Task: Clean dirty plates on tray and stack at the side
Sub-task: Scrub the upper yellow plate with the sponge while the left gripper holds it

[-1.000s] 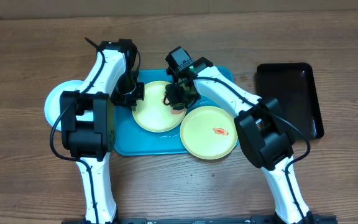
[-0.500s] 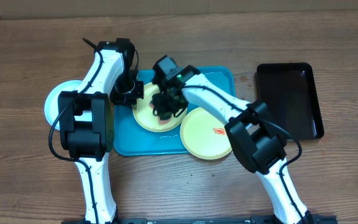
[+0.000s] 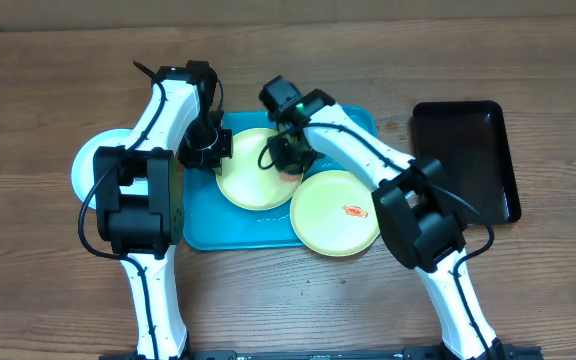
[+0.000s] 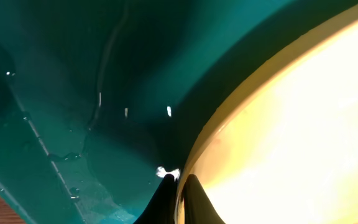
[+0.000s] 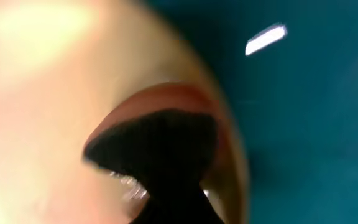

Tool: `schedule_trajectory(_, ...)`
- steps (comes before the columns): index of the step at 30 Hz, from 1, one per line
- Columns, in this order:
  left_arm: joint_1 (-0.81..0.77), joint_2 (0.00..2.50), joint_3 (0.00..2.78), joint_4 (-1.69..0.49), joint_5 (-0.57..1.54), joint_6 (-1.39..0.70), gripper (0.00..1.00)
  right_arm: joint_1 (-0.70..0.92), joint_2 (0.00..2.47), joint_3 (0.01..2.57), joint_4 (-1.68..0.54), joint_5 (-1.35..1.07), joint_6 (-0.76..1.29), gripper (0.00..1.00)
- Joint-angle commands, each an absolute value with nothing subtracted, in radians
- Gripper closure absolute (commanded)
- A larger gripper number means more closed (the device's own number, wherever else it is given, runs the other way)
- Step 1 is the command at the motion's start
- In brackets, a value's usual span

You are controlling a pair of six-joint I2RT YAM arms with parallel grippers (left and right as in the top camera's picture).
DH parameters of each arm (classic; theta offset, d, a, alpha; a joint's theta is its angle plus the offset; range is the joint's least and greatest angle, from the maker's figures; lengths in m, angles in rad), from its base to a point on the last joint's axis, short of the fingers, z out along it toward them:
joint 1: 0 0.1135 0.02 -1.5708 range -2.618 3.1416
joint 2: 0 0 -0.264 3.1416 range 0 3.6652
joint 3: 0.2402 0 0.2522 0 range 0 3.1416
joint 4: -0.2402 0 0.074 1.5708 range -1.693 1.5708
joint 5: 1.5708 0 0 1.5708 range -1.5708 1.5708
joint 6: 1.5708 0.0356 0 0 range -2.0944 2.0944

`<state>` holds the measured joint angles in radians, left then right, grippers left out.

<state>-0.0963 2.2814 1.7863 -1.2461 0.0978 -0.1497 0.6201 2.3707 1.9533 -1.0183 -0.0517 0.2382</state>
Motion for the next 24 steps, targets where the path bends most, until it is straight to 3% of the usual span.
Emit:
schedule_trajectory(1,-0.105,2.291,1.769,-1.222,0.102,-0.149,0.96,0.612,2.405,1.952,-0.954,0.031,0.232,0.96)
schedule_trajectory(15,-0.105,2.291,1.769,-1.214,0.131,-0.149,0.95,0.701,2.456,1.954,-0.915,-0.429,0.202,0.96)
schedule_trajectory(24,-0.105,2.291,1.769,-1.204,0.131,-0.149,0.96,0.647,2.456,1.987,-1.131,-0.232,0.144,0.96)
